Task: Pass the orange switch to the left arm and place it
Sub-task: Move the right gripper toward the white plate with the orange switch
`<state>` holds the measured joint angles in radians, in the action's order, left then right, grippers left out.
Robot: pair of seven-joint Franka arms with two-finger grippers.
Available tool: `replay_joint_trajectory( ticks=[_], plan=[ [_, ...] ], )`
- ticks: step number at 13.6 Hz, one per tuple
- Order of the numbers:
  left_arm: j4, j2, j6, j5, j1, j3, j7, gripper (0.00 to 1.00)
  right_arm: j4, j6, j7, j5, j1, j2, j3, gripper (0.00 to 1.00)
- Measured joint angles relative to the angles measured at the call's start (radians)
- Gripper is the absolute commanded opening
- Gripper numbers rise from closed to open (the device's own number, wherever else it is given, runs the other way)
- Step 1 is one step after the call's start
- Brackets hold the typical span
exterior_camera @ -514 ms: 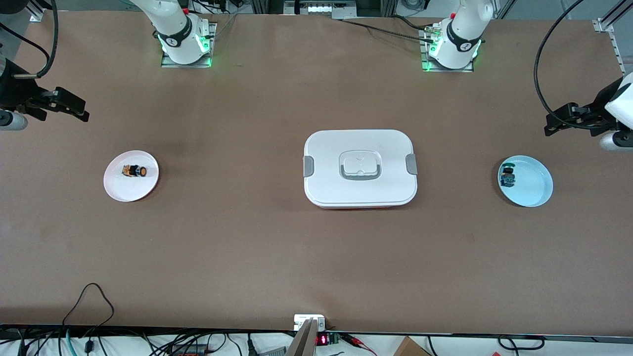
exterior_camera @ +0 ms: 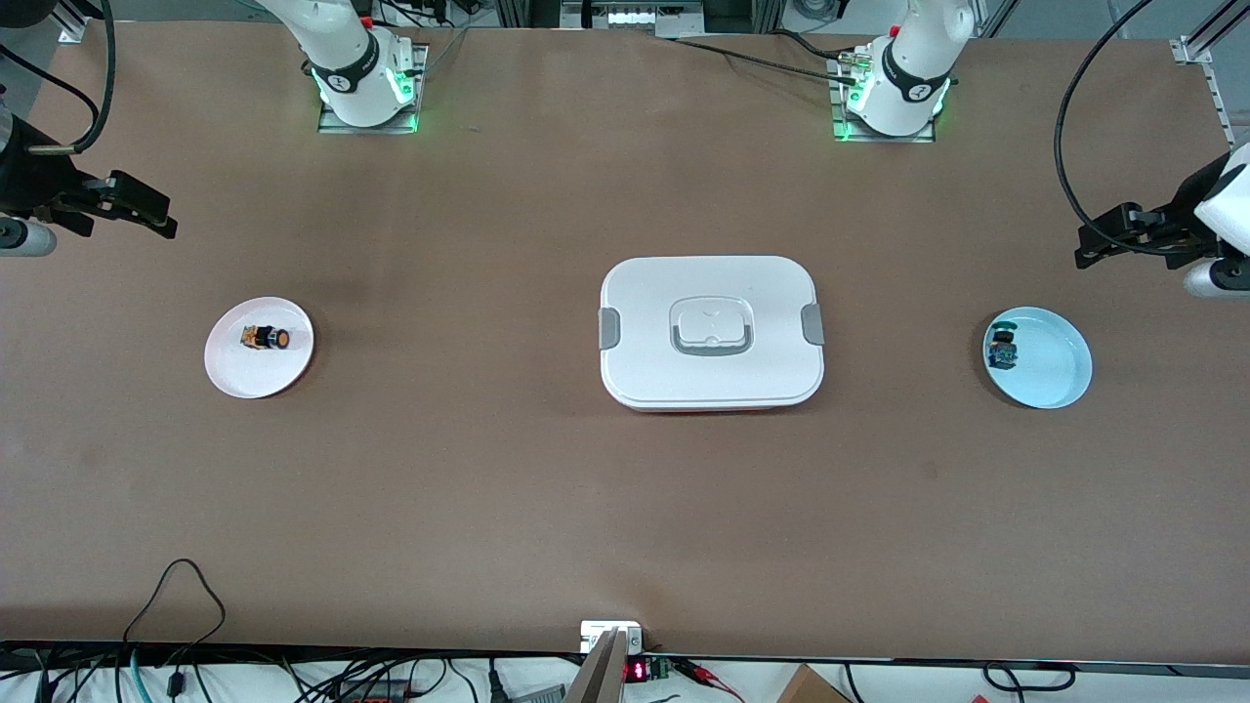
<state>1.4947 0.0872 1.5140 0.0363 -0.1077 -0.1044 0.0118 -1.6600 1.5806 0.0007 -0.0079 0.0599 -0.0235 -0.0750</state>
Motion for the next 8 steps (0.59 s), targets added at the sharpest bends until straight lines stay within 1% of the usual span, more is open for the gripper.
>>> replay_joint_trajectory(
  ticks=[4,8],
  plan=[
    [0.0,0.0,0.0,0.0,0.0,0.0,0.0,1.0,-0.006,-0.004,0.0,0.0,-0.002,0.021,-0.002,1.0],
    [0.0,0.0,0.0,0.0,0.0,0.0,0.0,1.0,-0.009,0.005,0.0,0.0,-0.006,0.12,-0.005,1.0]
  ],
)
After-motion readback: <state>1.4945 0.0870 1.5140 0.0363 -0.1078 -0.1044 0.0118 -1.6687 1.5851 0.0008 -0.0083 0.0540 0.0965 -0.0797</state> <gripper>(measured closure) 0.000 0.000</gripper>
